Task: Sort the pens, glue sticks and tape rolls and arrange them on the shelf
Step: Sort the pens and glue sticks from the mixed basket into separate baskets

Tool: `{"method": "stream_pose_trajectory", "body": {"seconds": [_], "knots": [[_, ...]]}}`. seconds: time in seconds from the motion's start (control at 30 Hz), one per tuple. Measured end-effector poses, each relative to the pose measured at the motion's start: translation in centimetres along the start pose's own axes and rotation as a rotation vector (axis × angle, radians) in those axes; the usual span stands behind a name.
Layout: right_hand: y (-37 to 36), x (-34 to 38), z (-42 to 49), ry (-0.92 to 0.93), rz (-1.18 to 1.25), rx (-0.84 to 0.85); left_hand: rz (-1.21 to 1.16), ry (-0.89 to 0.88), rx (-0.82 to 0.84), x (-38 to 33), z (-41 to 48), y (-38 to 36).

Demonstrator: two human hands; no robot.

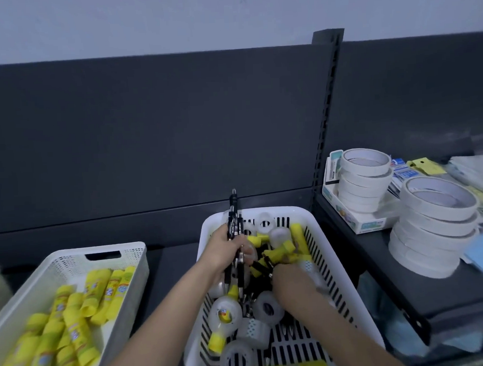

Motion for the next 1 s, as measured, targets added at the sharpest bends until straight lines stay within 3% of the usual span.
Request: {"method": "stream_pose_trajectory", "body": {"seconds": [0.13,0.5,0.57,0.67,0.8,1.0], "knots": [[-0.6,1.2,1.0,0.04,-0.059,-0.036,0.026,0.03,0.01,0.6,-0.9,1.4],[-0.6,1.0,-0.9,0.043,0.225,0.103,-0.031,0.058,-0.048,0.1,-2.9,2.8],[-0.5,0.6,-1.4,0.028,0.391,0.12,-0.066,0.036,-0.076,-0.6,-3.1,3.1],[0.9,-0.5,-2.4,-0.027,0.832,0.184,-0.091,-0.019,-0.117,-1.9,-3.6,3.5],[4.4,0.0,-4.4,0.056,1.18,0.294,-0.128,-0.034,-0.085,-2.5,-4.7,3.3],[6.3,2.1,-6.2,0.119,1.357,0.334,-0.139,-0.044,-0.053,-2.9,-7.1,4.2]]}}
Point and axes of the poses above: each hand's wrist, its own z-axis towards the middle knuckle, its own y-axis out of the back of the hand, x = y × z, the point moved 9 cm from there along z, towards the middle knuckle, and after that the axes turned 6 degrees about -x, right-handed, at the moved point
